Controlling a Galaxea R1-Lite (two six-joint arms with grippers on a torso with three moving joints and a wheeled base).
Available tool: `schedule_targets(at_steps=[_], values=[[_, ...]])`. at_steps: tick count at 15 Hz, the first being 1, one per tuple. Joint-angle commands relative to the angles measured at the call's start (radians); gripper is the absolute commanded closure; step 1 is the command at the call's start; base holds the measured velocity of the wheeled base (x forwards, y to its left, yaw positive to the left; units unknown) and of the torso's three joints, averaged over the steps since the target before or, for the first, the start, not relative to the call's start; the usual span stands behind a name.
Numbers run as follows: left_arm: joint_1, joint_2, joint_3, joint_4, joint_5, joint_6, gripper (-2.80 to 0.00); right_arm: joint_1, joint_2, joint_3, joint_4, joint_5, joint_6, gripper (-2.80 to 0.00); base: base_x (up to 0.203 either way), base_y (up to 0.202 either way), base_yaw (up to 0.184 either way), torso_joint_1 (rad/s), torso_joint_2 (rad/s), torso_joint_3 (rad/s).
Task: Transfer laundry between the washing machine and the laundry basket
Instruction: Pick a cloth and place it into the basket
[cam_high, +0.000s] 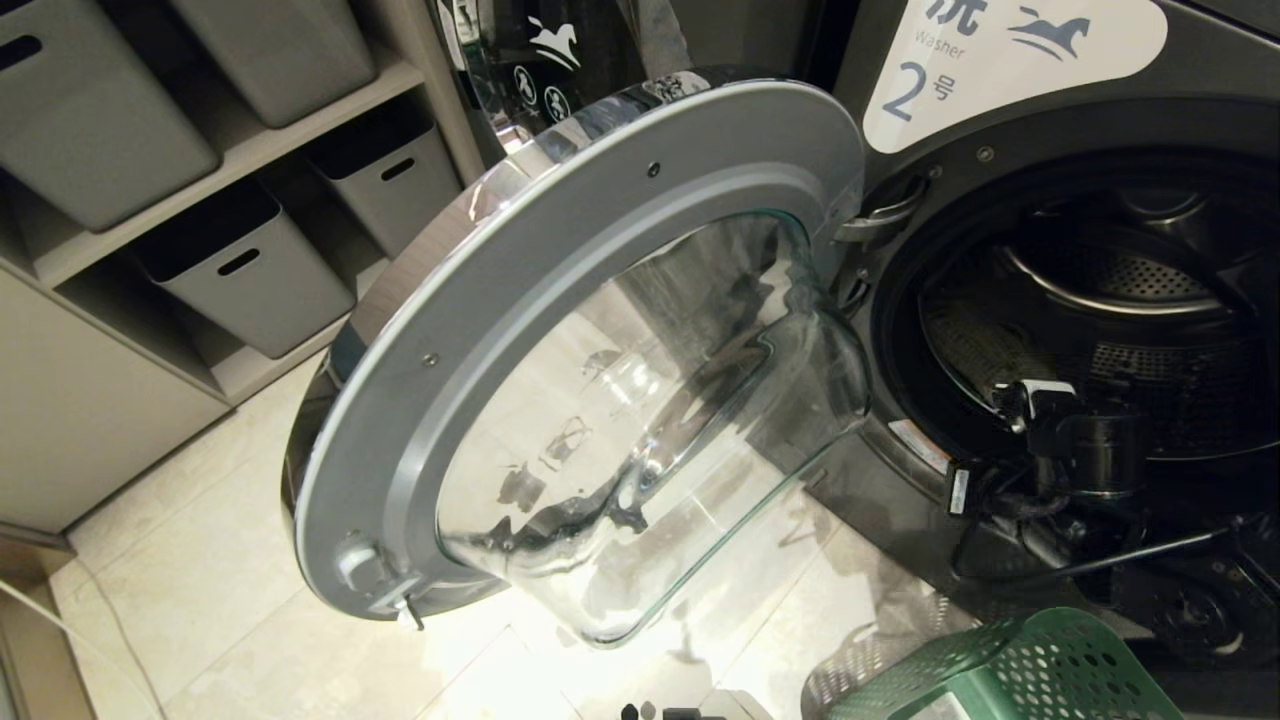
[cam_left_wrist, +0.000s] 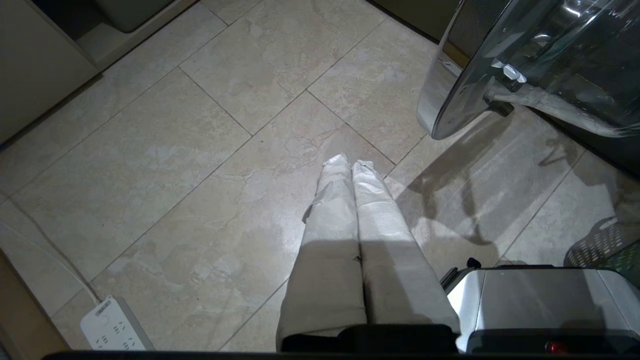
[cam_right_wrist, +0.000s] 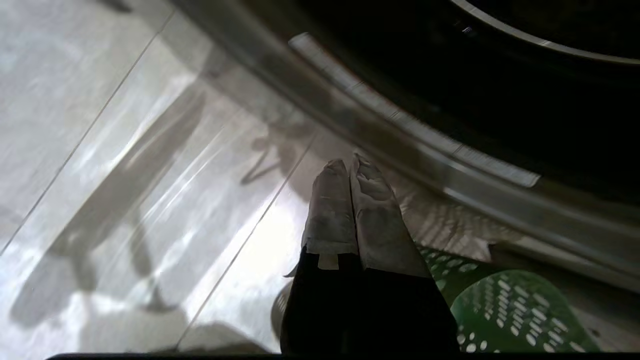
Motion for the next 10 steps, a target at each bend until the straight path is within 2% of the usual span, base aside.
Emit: schedule_targets(at_steps=[1,4,10], values=[[0.001,0.001,0.002,0.000,0.000,0.000,0.00,-0.027,0.086,-0.013,-0.129,-0.053,-0.008,0.00,0.000,0.000,0.000,0.000,0.00,0.000],[-0.001,0.001,0.002,0.000,0.000,0.000,0.00,-0.064,0.146,-0.045,-0.243,-0.077,-0.016,0.00,0.000,0.000,0.000,0.000,0.00,0.000],[0.001,0.001,0.002,0.000,0.000,0.000,0.00,-0.134,0.227,-0.178,-0.255,-0.091,-0.017,0.00,0.000,0.000,0.000,0.000,0.00,0.000]])
